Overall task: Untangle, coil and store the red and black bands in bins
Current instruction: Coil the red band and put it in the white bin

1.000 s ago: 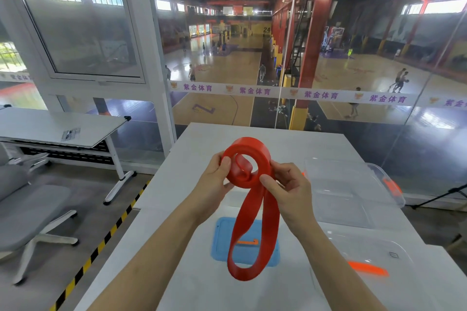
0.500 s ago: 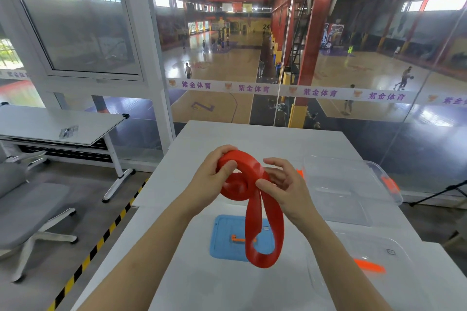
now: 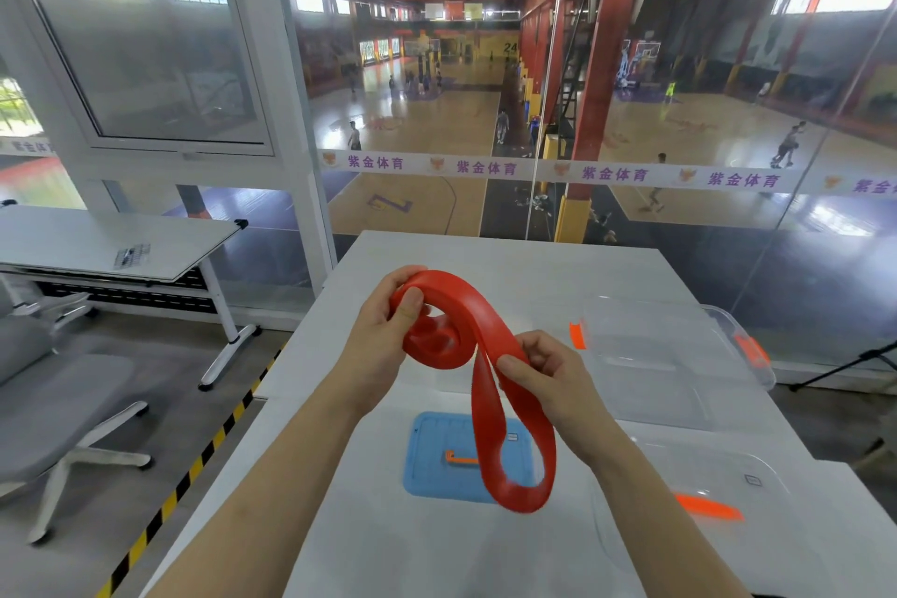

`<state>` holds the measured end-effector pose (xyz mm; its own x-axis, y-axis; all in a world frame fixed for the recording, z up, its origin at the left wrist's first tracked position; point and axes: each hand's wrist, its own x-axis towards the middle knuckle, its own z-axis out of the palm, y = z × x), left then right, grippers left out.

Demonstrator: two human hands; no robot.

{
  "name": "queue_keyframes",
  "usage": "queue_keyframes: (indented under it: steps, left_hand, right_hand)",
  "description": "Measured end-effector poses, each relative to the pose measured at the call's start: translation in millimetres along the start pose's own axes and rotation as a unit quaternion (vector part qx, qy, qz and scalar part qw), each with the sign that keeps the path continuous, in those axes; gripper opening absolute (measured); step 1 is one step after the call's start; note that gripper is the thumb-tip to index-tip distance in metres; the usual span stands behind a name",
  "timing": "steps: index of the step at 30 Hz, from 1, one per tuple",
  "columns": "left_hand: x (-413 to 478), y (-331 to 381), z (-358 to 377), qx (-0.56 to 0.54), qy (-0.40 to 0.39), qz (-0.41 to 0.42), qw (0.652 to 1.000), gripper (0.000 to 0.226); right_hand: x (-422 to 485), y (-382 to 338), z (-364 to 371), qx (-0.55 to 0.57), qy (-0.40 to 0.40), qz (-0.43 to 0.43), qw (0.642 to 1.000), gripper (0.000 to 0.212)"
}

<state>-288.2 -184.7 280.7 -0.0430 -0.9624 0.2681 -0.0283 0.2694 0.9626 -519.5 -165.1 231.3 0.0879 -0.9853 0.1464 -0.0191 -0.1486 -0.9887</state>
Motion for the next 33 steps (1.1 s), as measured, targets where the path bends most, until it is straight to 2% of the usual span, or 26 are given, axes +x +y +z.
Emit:
queue_keyframes:
  steps: [3,5,10,15,17,20,25,30,31,33]
  left_hand:
    - [-2.4,3.2,3.1,-0.039,0.013,-0.002,0.999,0.054]
    - [-2.8,5.4,4.5,-0.073,0.032,0.002,0.997,0.057]
    - [5.4,7.2,-0.2,-0.166,0.075,-0.003,0.983,0.051]
    - [9.9,4.4,-3.1,-0.186,0.109,-0.012,0.976,0.043]
    - [10.8,0.0,-4.7,-0.2,0.12,-0.021,0.972,0.043]
    - [10.7,-5.6,-7.5,-0.252,0.133,-0.023,0.958,0.05]
    - [12.7,-11.9,-5.8,-0.306,0.136,-0.016,0.942,0.06]
    - [15.0,-13.1,-0.1,-0.329,0.124,-0.003,0.936,0.049]
    - [15.7,-13.3,-0.2,-0.324,0.123,-0.002,0.938,0.053]
    - [17.2,-14.9,-2.4,-0.319,0.126,-0.005,0.939,0.062]
  right_hand:
    - [0.8,0.1,-3.3,-0.013,-0.037,0.004,0.999,0.012]
    - [1.8,4.4,-4.5,-0.027,-0.05,0.014,0.998,0.016]
    - [-0.4,29.2,-5.1,-0.168,-0.051,0.025,0.984,0.01]
    - [-5.6,41.1,5.5,-0.147,-0.066,0.094,0.983,0.011]
    - [-5.1,45.2,8.3,-0.155,-0.053,0.108,0.981,0.006]
    - [-3.8,47.3,6.1,-0.145,-0.008,0.112,0.983,0.013]
    - [2.1,54.3,8.2,-0.198,0.026,0.102,0.974,0.011]
    - [3.9,66.1,17.1,-0.222,0.05,0.095,0.969,0.012]
    - [4.3,68.0,17.7,-0.209,0.064,0.109,0.97,0.015]
    - [4.4,68.7,18.1,-0.112,0.094,0.145,0.979,0.018]
